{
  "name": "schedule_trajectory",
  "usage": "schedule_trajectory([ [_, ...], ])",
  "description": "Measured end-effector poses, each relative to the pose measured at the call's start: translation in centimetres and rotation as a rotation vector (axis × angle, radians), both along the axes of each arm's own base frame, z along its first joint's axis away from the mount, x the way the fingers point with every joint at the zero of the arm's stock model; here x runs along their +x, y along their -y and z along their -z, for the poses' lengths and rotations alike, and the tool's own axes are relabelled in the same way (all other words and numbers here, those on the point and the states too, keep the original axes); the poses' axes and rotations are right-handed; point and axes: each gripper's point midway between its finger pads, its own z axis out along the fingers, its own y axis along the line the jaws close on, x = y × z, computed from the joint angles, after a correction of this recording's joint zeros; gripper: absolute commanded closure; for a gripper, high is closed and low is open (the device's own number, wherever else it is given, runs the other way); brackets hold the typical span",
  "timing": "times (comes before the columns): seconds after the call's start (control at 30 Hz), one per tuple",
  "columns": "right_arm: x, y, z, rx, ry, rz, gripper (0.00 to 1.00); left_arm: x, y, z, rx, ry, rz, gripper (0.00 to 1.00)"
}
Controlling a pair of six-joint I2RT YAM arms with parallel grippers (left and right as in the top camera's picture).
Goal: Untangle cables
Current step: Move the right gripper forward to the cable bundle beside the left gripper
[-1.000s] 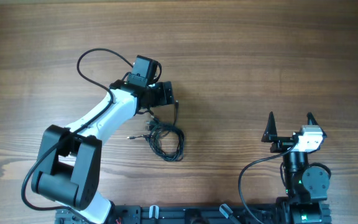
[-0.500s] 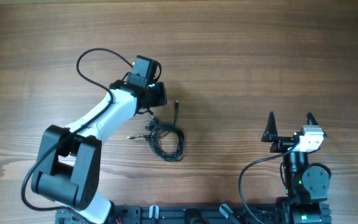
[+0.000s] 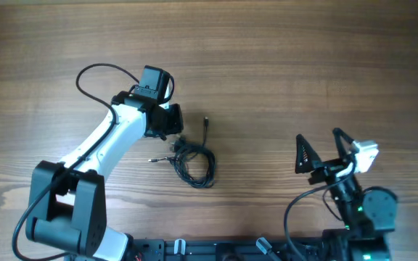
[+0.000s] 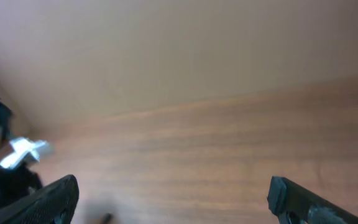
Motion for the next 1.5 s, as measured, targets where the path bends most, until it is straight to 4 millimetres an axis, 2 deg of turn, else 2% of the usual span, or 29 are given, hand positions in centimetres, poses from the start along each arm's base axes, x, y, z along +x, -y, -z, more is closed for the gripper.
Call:
schedule_trajectory([
  [0.1,0.6,-0.9,-2.8,-0.003,-0.117,-0.051,0.0,-1.0,1.5,-0.1,-0.077,-0.03,0.084,0.61],
  [0.17,1.4,-1.6,-3.2,-0.001,-0.231,-0.093,0.0,-1.7,2.0,-0.2,-0.111,-0.058,0.11,0.58],
  [0.3,3.4,-3.0,-2.0,0.035,-0.383,-0.172,0.0,-2.8,2.8,-0.2,-0.135,-0.094,0.143,0.55],
  [0.37,4.0,-3.9,-0.1,0.105,-0.499,-0.206,0.03,-3.3,3.5,-0.3,-0.145,-0.105,0.157,0.55],
  [0.4,4.0,-4.3,1.2,0.15,-0.572,-0.219,0.16,-3.6,4.0,-0.3,-0.148,-0.112,0.162,0.55],
  [0.5,4.0,-5.3,3.2,0.223,-0.689,-0.257,0.55,-4.1,5.1,-0.3,-0.153,-0.119,0.171,0.54],
  [0.53,3.9,-5.6,4.1,0.246,-0.737,-0.268,0.6,-4.2,5.7,-0.3,-0.159,-0.113,0.178,0.54],
  [0.67,3.0,-6.8,7.2,0.315,-0.916,-0.323,0.6,-4.6,6.7,0.6,-0.137,-0.107,0.148,0.5],
  [0.83,1.5,-8.5,10.3,0.338,-1.079,-0.394,0.59,-5.6,6.2,3.3,-0.044,-0.166,0.066,0.5],
  [0.9,0.9,-9.6,11.1,0.315,-1.113,-0.44,0.56,-5.4,6.0,3.6,-0.03,-0.167,0.034,0.49],
  [1.0,0.6,-11.3,11.1,0.275,-1.096,-0.507,0.52,-4.5,5.8,3.7,-0.023,-0.137,0.002,0.43],
  [1.17,0.4,-13.6,10.4,0.225,-1.034,-0.595,0.48,-3.3,4.8,3.6,-0.034,-0.13,-0.072,0.39],
  [1.2,0.3,-13.9,10.3,0.218,-1.028,-0.608,0.48,-2.8,4.3,3.4,-0.039,-0.131,-0.101,0.35],
  [1.27,0.2,-14.3,10.3,0.203,-1.02,-0.617,0.48,-2.3,3.8,3.2,-0.051,-0.133,-0.131,0.35],
  [1.33,0.2,-14.5,10.4,0.188,-1.017,-0.615,0.48,-2.3,3.6,3.1,-0.077,-0.152,-0.154,0.41],
  [1.5,0.5,-14.8,10.2,0.172,-0.988,-0.617,0.48,-1.3,4.4,2.4,-0.177,-0.15,-0.18,0.4],
])
